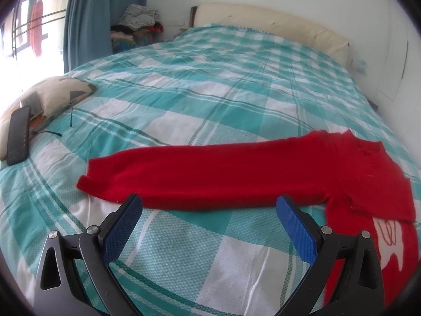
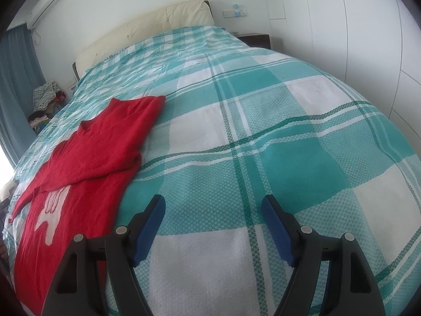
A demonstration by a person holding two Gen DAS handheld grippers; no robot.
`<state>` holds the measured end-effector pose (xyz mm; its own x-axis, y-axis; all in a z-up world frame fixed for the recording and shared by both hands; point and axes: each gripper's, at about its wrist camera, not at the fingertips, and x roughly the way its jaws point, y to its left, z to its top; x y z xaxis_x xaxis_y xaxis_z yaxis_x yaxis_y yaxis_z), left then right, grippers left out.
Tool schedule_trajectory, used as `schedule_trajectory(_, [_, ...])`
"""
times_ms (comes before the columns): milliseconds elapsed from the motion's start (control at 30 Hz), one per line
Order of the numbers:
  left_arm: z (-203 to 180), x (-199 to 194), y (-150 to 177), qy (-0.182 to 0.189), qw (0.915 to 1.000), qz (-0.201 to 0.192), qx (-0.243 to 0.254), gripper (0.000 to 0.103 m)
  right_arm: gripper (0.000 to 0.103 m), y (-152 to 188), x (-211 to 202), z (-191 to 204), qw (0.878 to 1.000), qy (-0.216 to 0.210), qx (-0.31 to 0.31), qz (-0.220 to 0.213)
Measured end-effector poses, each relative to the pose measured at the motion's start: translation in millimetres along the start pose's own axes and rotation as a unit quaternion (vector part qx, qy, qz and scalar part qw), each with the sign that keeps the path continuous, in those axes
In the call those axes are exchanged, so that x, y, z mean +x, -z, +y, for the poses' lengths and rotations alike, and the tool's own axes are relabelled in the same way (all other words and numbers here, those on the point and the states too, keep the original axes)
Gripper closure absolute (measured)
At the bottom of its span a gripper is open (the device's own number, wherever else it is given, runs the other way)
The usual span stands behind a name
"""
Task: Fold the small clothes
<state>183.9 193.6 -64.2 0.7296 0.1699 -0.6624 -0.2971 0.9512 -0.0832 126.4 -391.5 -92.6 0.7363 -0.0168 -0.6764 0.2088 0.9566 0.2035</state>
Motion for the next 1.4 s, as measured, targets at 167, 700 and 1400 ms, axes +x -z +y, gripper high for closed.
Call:
schedule_trajectory(167, [0, 1, 0, -0.002, 1.0000, 0.002, -0.001, 0.001, 0.028, -1, -3, 0, 1.000, 0.000, 0.000, -0.006])
schedule_trajectory(700, [2, 4, 3, -0.005, 1.0000, 0.005, 0.001, 0.001, 0.028, -5, -11, 8, 0.999, 0.006, -0.024, -0.027])
schedule_trajectory(1400, [1, 4, 2, -0.006, 1.0000, 0.005, 0.000, 0.001, 0.028, -7, -17, 11, 0.998, 0.008, -0.031, -0.045])
